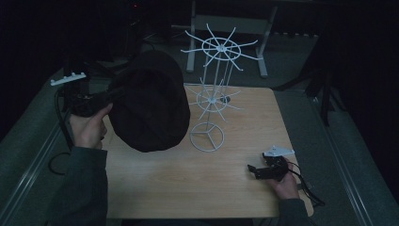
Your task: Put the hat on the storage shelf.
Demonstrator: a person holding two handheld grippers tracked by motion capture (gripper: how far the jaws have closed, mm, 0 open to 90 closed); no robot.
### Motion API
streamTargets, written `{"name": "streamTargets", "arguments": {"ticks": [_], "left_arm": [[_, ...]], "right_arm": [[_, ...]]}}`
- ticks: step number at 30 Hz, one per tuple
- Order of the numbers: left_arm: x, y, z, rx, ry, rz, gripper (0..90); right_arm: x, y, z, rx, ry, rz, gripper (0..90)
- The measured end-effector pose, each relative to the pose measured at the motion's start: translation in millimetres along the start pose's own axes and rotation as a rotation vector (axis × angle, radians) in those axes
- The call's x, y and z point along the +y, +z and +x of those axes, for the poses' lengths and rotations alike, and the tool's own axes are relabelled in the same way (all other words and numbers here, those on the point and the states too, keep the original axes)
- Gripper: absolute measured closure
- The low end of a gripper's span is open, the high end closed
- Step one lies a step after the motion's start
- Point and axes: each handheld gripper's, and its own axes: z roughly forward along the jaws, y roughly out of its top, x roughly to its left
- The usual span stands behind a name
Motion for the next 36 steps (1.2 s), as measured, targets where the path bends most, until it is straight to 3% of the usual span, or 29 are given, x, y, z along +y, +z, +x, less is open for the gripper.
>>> {"name": "streamTargets", "arguments": {"ticks": [25,36], "left_arm": [[16.8,-2.6,-4.9,-0.015,-0.006,-0.034,75.9],[20.6,-2.5,-4.3,-0.05,-0.038,-0.059,75.8]], "right_arm": [[0.0,0.0,0.0,0.0,0.0,0.0,12.5],[0.0,0.0,0.0,0.0,0.0,0.0,12.5]]}}
